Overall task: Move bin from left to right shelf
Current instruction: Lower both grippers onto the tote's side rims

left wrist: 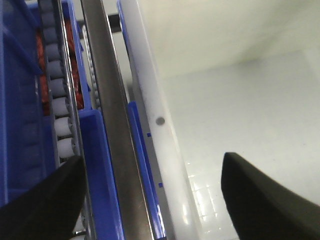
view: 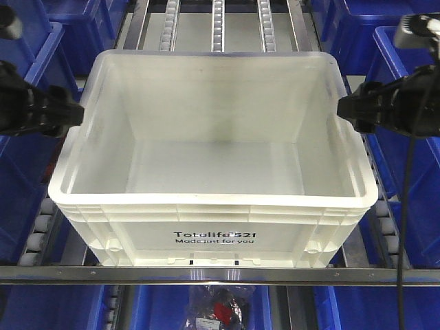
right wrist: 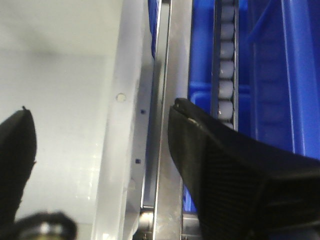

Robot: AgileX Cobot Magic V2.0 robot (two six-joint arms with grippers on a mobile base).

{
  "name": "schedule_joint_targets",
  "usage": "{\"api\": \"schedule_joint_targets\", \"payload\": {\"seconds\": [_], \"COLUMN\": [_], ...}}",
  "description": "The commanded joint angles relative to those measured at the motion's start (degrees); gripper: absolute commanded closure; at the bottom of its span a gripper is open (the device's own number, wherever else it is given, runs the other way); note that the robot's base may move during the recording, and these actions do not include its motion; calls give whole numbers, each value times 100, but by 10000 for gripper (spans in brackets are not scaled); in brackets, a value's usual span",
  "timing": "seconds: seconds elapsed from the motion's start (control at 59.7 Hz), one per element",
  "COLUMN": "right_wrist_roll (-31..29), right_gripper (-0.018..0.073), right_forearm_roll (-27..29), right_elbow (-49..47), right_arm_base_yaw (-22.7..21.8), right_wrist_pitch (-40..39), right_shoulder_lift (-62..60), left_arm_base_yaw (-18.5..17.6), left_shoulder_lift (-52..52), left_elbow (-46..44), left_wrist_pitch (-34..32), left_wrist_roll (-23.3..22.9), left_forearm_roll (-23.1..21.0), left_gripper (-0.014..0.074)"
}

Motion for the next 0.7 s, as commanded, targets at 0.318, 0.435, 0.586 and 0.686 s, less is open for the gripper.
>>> {"api": "schedule_joint_targets", "payload": {"seconds": [0.318, 0.435, 0.586, 0.686], "right_wrist_roll": [38, 38, 38, 38], "right_gripper": [60, 60, 82, 134], "right_forearm_roll": [-263, -263, -263, -263], "right_elbow": [-1529, -1727, -1783, -1783], "right_arm_base_yaw": [-35, -35, -35, -35], "right_wrist_pitch": [1025, 1248, 1320, 1344], "right_shoulder_lift": [1249, 1469, 1648, 1746], "left_arm_base_yaw": [-41, -41, -41, -41], "left_shoulder_lift": [1153, 1325, 1461, 1524], "left_elbow": [-1251, -1328, -1328, -1321], "left_wrist_pitch": [402, 463, 490, 517], "left_wrist_roll": [-16, -16, -16, -16], "left_forearm_roll": [32, 32, 32, 32], "left_gripper": [84, 84, 84, 107]}}
